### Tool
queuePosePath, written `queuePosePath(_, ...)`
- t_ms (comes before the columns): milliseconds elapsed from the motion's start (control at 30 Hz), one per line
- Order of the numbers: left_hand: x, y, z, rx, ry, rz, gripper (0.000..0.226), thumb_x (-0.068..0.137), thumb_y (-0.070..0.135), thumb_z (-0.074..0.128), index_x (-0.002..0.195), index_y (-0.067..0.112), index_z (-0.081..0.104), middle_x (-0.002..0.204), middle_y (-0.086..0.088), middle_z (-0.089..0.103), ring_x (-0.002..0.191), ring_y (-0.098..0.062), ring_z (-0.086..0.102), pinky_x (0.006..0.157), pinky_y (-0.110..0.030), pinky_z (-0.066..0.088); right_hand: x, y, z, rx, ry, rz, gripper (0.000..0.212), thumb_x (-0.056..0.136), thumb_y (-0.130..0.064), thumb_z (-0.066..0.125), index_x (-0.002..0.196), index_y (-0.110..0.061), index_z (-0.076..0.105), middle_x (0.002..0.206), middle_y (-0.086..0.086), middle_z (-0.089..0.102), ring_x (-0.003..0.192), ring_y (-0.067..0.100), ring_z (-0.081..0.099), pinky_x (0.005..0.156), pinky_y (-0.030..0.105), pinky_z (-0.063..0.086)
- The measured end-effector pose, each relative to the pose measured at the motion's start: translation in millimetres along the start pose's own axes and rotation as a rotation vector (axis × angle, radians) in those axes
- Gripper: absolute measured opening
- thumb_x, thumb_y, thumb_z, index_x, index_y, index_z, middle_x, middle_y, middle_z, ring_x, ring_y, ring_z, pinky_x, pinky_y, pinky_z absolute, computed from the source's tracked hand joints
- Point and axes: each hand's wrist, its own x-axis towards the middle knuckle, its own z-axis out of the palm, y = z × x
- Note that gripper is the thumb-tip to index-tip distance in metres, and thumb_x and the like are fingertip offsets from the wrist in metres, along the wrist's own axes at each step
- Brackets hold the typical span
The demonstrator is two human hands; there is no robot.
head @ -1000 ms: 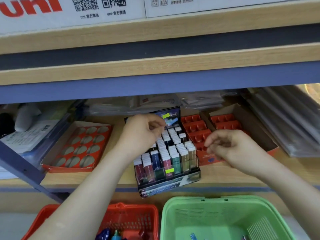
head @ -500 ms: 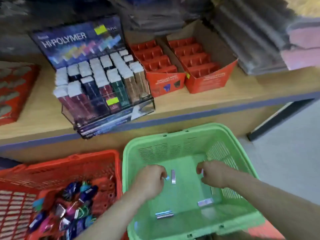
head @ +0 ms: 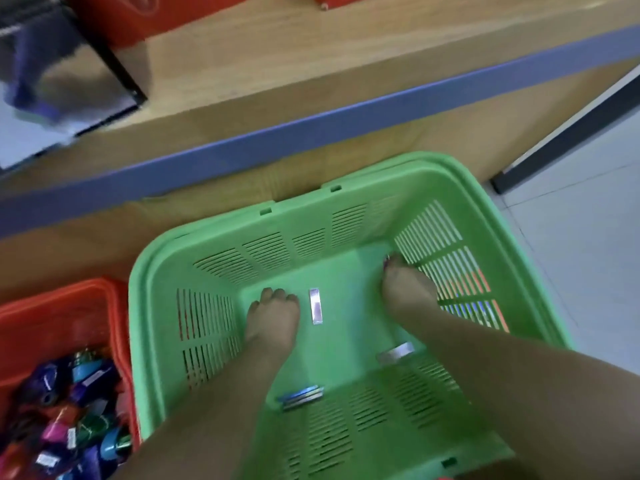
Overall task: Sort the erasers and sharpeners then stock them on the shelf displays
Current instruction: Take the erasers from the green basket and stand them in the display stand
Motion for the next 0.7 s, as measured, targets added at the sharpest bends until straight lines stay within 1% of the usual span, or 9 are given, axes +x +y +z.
queuePosePath(67,5,-3,2,-0.19,0.044,-0.078,0.015,0.091,0.018,0.055,0.103,0.011,0.058,0.105,-0.009,0.065,0.099,-0.027,0.058,0.074,-0.031,0.045,7,-8,2,-0.002,0.04,0.027,0.027,0.103,-0.013,0.033,0.126,-0.007,0.046,0.114,0.011,0.064,0.1,0.026,0.067,0.065,0.028,0.041)
queuePosePath(100,8,-3,2,-0.305,0.083,-0.122,0.014,0.092,0.024,0.056,0.098,0.012,0.058,0.099,-0.01,0.067,0.093,-0.028,0.061,0.07,-0.031,0.045,9,-11,3,0.004,0.051,0.034,0.024,0.103,-0.015,0.036,0.122,-0.009,0.05,0.115,0.01,0.063,0.099,0.026,0.067,0.065,0.027,0.039)
queuePosePath(200,16,4,1,-0.648,0.173,-0.266,0.018,0.088,0.028,0.063,0.096,0.012,0.058,0.091,-0.009,0.07,0.085,-0.031,0.064,0.068,-0.034,0.051,12,-18,8,0.036,0.04,0.0,0.017,0.099,-0.013,0.047,0.114,-0.01,0.054,0.11,0.009,0.058,0.094,0.026,0.064,0.067,0.027,0.038)
queuePosePath(267,19,15,1,-0.776,0.164,-0.323,0.036,0.082,0.034,0.07,0.103,0.011,0.052,0.093,-0.007,0.068,0.086,-0.031,0.064,0.066,-0.032,0.048,10,-21,11,0.005,0.007,-0.074,0.019,0.095,-0.011,0.052,0.114,-0.011,0.056,0.104,0.008,0.058,0.087,0.025,0.062,0.067,0.027,0.042)
queuePosePath(300,21,20,1,-0.781,0.151,-0.333,0.044,0.079,0.037,0.074,0.105,0.011,0.05,0.095,-0.008,0.067,0.087,-0.032,0.064,0.066,-0.031,0.045,9,-21,11,-0.031,-0.012,-0.119,0.021,0.093,-0.012,0.054,0.114,-0.012,0.057,0.102,0.007,0.058,0.084,0.024,0.062,0.067,0.027,0.044)
queuePosePath(367,24,28,2,-0.734,0.142,-0.334,0.048,0.076,0.036,0.076,0.106,0.01,0.049,0.098,-0.009,0.065,0.089,-0.032,0.063,0.067,-0.031,0.043,5,-16,10,-0.13,-0.095,-0.203,0.021,0.091,-0.015,0.057,0.112,-0.012,0.056,0.104,0.007,0.06,0.086,0.024,0.061,0.071,0.029,0.047)
queuePosePath(467,30,31,1,-0.718,0.139,-0.32,0.035,0.078,0.027,0.073,0.1,0.009,0.052,0.093,-0.007,0.065,0.088,-0.031,0.064,0.066,-0.028,0.042,-5,-3,7,-0.247,-0.218,-0.287,0.027,0.089,-0.022,0.062,0.113,-0.012,0.056,0.109,0.007,0.06,0.096,0.025,0.063,0.08,0.033,0.049)
queuePosePath(600,25,31,7,-0.614,0.097,-0.217,0.016,0.087,0.017,0.062,0.099,0.008,0.06,0.098,-0.012,0.068,0.092,-0.033,0.063,0.072,-0.032,0.048,-15,15,8,-0.315,-0.355,-0.451,0.03,0.093,-0.018,0.054,0.122,-0.009,0.055,0.121,0.013,0.053,0.107,0.03,0.061,0.093,0.037,0.049)
queuePosePath(700,13,29,12,-0.482,0.084,-0.113,0.01,0.09,0.016,0.059,0.098,0.012,0.065,0.102,-0.011,0.066,0.094,-0.029,0.062,0.07,-0.029,0.043,-22,21,3,-0.374,-0.427,-0.547,0.039,0.09,-0.036,0.063,0.119,-0.01,0.059,0.119,0.012,0.061,0.109,0.029,0.061,0.09,0.034,0.049)
